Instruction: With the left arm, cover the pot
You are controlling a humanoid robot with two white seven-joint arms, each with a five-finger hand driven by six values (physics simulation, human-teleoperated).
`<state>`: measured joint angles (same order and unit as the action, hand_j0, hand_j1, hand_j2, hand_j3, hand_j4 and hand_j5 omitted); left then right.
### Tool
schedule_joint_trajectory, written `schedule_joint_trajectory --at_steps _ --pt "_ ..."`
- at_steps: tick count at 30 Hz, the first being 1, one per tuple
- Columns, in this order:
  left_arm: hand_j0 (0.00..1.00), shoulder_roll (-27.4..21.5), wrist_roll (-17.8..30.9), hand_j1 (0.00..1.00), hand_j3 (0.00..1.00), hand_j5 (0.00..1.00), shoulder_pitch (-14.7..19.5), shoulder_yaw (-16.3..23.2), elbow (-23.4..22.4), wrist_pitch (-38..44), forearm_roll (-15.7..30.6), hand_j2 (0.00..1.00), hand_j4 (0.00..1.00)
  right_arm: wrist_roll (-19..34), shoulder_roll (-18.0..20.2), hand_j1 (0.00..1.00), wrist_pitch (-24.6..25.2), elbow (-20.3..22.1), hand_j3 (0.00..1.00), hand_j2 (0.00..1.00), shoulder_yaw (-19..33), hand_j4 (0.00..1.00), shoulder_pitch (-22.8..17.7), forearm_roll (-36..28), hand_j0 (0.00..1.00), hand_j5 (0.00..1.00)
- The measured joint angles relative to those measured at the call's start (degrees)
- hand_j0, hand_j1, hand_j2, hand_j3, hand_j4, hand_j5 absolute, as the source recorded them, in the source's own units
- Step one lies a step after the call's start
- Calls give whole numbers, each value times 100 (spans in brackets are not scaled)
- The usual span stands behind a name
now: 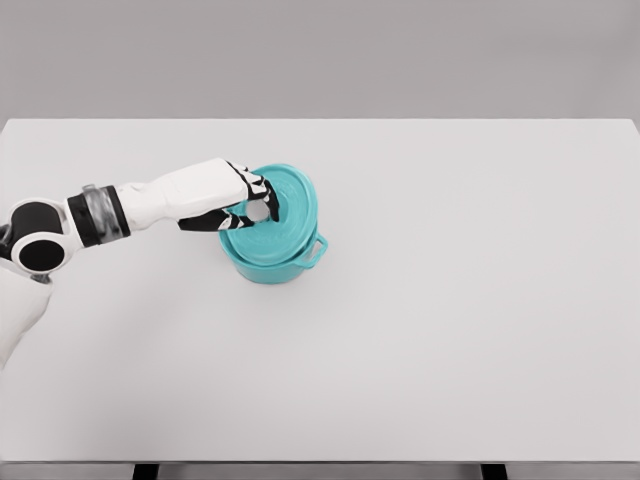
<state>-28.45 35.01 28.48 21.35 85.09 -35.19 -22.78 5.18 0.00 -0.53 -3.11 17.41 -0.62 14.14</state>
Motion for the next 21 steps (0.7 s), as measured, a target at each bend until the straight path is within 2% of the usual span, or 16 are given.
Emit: schedule_joint_trajectory --at_steps 10,12,14,21 --pt "57 7 -11 57 57 57 0 14 -96 18 -87 57 57 0 0 100 0 -1 100 100 0 100 -9 0 100 100" --pt "65 7 -8 65 65 65 0 21 -102 14 -101 65 65 0 0 100 0 0 100 100 0 100 0 0 100 100" --pt "68 7 -4 68 68 68 0 25 -106 9 -112 68 68 0 0 100 0 -2 100 100 0 100 -9 0 100 100" --pt "70 3 1 70 70 70 0 30 -109 3 -125 70 70 0 0 100 0 -1 100 100 0 100 -9 0 100 100"
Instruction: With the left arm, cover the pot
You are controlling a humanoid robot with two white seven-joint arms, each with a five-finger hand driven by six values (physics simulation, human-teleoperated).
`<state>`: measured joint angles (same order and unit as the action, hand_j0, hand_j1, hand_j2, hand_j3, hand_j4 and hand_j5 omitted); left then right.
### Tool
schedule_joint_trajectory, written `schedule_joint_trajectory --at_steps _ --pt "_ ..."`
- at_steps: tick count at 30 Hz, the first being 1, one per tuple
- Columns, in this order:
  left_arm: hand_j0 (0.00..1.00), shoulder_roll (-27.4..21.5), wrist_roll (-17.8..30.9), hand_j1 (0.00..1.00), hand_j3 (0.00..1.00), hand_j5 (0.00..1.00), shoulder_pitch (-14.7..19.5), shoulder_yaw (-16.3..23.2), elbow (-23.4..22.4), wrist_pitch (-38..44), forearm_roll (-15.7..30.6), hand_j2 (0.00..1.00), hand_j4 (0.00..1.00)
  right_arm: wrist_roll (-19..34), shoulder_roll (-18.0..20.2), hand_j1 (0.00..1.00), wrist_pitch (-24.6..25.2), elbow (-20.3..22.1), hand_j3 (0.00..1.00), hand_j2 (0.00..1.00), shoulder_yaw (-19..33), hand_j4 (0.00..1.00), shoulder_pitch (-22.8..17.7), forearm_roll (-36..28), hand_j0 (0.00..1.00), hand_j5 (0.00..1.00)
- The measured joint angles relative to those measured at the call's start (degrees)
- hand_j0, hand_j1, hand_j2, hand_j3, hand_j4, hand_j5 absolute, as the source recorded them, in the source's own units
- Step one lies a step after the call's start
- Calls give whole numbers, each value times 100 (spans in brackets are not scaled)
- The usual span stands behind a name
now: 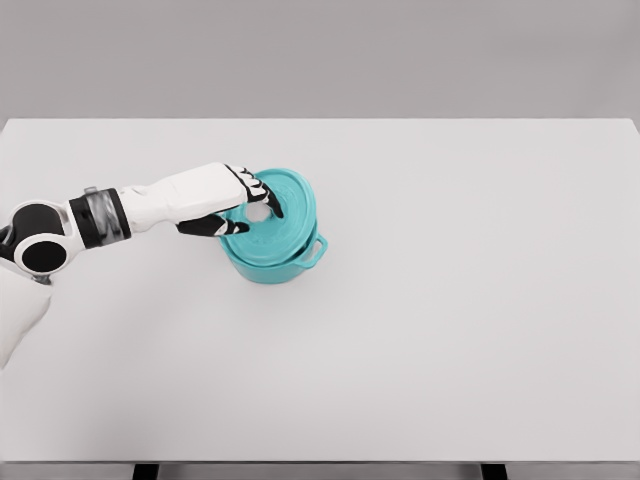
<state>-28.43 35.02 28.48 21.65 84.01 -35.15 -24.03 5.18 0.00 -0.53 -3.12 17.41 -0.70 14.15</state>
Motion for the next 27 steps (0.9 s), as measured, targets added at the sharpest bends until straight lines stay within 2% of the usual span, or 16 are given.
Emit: schedule_joint_trajectory --at_steps 13,27 --pt "76 5 1 76 76 76 0 1 0 -1 -78 76 76 0 0 100 0 0 100 100 0 100 0 0 100 100" --pt "88 3 1 88 88 88 -9 -26 12 -1 -115 88 88 0 0 100 0 1 100 100 0 100 0 0 100 100"
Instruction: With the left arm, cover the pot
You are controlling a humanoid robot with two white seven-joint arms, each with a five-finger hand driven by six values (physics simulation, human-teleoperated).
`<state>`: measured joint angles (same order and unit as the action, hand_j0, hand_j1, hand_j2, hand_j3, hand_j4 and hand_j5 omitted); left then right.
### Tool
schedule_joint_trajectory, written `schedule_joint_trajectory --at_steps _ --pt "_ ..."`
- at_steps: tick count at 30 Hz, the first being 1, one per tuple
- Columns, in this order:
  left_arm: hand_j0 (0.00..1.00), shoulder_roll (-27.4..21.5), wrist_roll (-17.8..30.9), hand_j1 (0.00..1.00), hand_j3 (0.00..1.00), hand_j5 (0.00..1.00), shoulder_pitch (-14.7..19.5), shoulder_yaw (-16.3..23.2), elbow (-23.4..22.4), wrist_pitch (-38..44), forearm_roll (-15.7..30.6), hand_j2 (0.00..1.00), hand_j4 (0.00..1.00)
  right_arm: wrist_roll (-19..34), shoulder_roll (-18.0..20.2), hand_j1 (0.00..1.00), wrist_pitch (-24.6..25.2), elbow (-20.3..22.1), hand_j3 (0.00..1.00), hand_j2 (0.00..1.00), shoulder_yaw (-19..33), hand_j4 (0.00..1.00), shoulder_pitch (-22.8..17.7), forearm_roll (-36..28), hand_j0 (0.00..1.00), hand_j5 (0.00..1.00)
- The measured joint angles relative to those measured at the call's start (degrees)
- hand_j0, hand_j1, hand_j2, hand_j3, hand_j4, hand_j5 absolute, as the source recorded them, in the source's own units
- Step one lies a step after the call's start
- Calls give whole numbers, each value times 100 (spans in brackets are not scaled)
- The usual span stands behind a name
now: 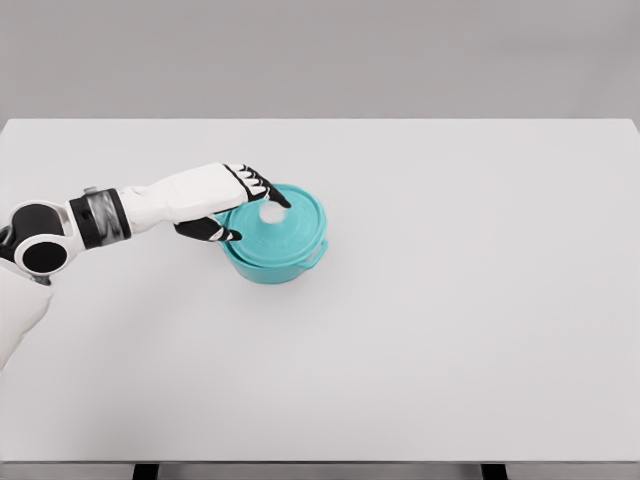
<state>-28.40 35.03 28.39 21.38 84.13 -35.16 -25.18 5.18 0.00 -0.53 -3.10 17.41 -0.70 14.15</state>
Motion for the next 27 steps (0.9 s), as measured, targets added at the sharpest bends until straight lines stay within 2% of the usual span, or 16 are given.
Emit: schedule_joint_trajectory --at_steps 3,4,7,12,15,17,20,23,27 --pt "91 -9 0 91 91 91 0 -26 24 0 12 91 91 0 0 100 0 0 100 100 0 100 0 0 100 100" --pt "99 -18 0 99 99 99 17 -33 36 0 28 99 99 0 0 100 0 -1 100 100 0 100 0 0 100 100" --pt "100 -64 0 100 100 100 53 -73 120 -1 113 100 100 0 0 100 0 0 100 100 0 100 0 0 100 100" --pt "100 -474 0 100 100 100 0 -199 358 -1 578 100 100 0 0 100 0 1 100 100 0 100 0 0 100 100" --pt "100 -845 1 100 100 100 -26 -300 408 -2 1049 100 100 0 0 100 0 -1 100 100 0 100 9 0 100 100" --pt "100 -1130 1 100 100 100 -201 -420 411 -4 1407 100 100 0 0 100 0 0 100 100 0 100 0 0 100 100" --pt "100 -1481 2 100 100 100 -835 -812 362 -8 1751 100 100 0 0 100 0 0 100 100 0 100 9 0 100 100" --pt "100 -1686 0 100 100 100 -879 -1119 164 -1 1894 100 100 0 0 100 0 -2 100 100 0 100 0 0 100 100" --pt "100 -1774 0 100 100 100 -905 -1252 31 0 1946 100 100 0 0 100 0 -1 100 100 0 100 9 0 100 100"
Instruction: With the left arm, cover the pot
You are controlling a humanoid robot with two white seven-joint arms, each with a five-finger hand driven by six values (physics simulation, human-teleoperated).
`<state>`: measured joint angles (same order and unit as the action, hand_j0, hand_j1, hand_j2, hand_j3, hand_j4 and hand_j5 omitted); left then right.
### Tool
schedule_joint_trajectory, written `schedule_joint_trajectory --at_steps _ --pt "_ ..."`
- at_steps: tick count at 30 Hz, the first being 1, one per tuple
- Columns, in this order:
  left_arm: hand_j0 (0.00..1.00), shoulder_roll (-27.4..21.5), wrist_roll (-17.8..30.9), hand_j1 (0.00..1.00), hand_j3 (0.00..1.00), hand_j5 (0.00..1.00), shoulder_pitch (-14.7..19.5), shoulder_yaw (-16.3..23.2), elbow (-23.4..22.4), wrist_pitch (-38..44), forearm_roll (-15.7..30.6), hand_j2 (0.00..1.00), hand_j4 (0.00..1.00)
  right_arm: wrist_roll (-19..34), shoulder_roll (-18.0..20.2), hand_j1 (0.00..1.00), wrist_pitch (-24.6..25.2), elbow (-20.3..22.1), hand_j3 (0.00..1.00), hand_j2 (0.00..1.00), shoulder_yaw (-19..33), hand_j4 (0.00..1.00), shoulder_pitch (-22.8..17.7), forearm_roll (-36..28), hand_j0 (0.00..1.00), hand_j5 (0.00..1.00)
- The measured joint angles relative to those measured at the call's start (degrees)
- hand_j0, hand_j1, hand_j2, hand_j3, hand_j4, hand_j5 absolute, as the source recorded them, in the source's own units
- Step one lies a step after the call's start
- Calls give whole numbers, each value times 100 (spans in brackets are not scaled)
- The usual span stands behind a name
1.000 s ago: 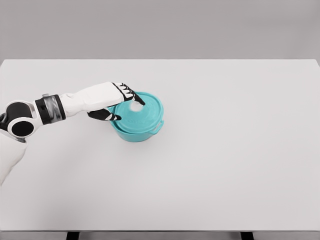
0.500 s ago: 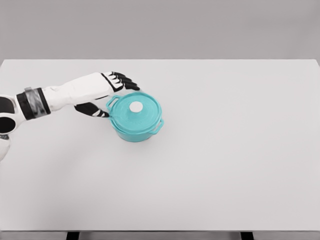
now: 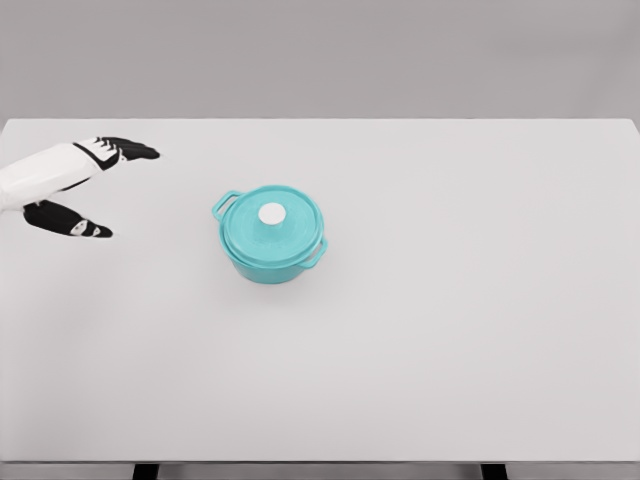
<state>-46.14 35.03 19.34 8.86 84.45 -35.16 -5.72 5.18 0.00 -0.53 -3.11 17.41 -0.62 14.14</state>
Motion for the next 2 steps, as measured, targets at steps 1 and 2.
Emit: schedule_joint_trajectory --at_steps 1,2 --pt "100 -9 0 100 100 100 0 -12 -14 0 5 100 100 0 0 100 0 1 100 100 0 100 -9 0 100 100" --pt "100 -15 0 100 100 100 0 -20 -22 0 9 100 100 0 0 100 0 2 100 100 0 100 -9 0 100 100"
